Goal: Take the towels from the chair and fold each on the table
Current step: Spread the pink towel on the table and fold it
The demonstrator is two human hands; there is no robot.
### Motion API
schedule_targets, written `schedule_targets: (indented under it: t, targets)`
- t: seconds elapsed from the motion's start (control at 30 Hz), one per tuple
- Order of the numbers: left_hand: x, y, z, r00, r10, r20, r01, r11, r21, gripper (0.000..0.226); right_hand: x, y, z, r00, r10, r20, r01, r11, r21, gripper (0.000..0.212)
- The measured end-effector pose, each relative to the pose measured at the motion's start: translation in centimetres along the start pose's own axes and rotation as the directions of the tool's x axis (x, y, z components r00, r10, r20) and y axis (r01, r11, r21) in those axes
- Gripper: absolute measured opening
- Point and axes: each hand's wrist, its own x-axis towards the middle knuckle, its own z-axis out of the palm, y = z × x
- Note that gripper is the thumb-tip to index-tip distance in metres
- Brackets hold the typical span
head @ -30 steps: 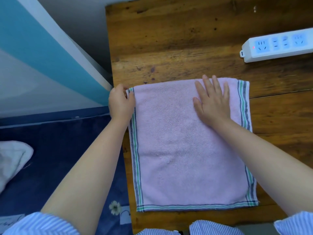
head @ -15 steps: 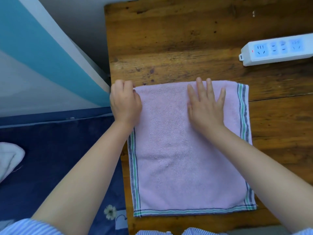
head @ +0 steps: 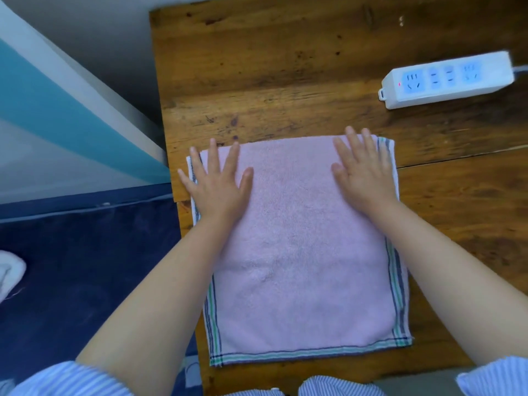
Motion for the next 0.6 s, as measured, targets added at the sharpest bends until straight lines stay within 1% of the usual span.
schedule_targets:
  t: [0.1, 0.17, 0.3, 0.33, 0.4, 0.47, 0.53, 0.6]
  targets:
    - [-0.1, 0.1, 0.0, 1.000, 0.009, -0.014, -0.008, 1.000, 0.014, 0.056, -0.3, 3.5, -0.7, 0.997, 0.075, 0.019, -0.074, 0.997, -0.014, 0.058]
    - [0.0, 0.1, 0.0, 1.000, 0.008, -0.022, -0.007, 1.000, 0.019, 0.056, -0.1, 4.8, -1.0, 0.995, 0.092, 0.038, -0.091, 0.995, -0.034, 0.057]
    - [-0.1, 0.1, -0.2, 1.000, 0.016, -0.012, -0.016, 0.999, 0.040, 0.056, 0.0, 4.3, -1.3, 0.990, 0.126, 0.064, -0.123, 0.991, -0.046, 0.059]
    - [-0.2, 0.2, -0.4, 1.000, 0.020, -0.003, -0.020, 0.999, 0.039, 0.056, -0.3, 3.8, -1.3, 0.988, 0.145, 0.046, -0.144, 0.989, -0.029, 0.060]
    - [-0.3, 0.1, -0.8, 1.000, 0.020, 0.004, -0.020, 1.000, 0.025, 0.058, -1.2, 2.8, -1.3, 0.988, 0.146, -0.043, -0.144, 0.989, 0.029, 0.059]
    - [-0.9, -0.3, -0.9, 0.999, 0.037, -0.012, -0.037, 0.999, 0.015, 0.060, -3.1, 2.0, -0.9, 0.992, 0.067, -0.110, -0.056, 0.994, 0.098, 0.060]
    - [-2.8, -0.8, -0.4, 0.993, 0.119, -0.022, -0.119, 0.993, 0.012, 0.065, -5.5, 1.7, 0.4, 0.986, -0.080, -0.149, 0.101, 0.985, 0.138, 0.062]
    - [-5.2, -1.2, 0.8, 0.980, 0.198, -0.022, -0.198, 0.980, -0.014, 0.077, -7.7, 2.0, 2.3, 0.962, -0.210, -0.173, 0.227, 0.970, 0.083, 0.055]
